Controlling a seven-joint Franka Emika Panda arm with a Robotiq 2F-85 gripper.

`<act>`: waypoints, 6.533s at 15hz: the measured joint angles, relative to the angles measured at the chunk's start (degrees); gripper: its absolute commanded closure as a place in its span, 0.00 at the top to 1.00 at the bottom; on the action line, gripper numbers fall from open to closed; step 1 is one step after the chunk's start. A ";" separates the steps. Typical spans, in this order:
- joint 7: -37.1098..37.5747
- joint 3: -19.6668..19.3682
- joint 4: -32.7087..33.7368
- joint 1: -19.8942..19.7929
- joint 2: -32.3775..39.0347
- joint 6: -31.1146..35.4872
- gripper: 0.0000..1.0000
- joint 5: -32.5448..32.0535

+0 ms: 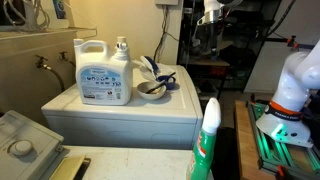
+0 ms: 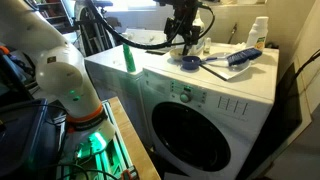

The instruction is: Pick up the clear container and put it in the blue mug

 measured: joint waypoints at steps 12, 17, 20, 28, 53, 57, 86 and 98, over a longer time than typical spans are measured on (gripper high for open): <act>8.84 7.58 8.28 0.76 6.95 15.83 1.00 0.13; 12.33 11.56 25.03 1.73 20.79 21.94 1.00 0.81; 12.33 11.60 31.51 1.78 26.48 21.93 1.00 1.79; 7.86 12.62 35.25 1.88 29.52 28.76 1.00 2.70; -39.73 22.37 82.41 -1.94 63.76 1.26 1.00 16.77; -48.21 22.32 82.64 -0.32 65.21 0.53 1.00 11.58; -52.96 23.64 84.24 -0.87 66.41 1.04 1.00 13.73; -52.97 23.64 84.24 -0.87 66.41 1.04 1.00 13.73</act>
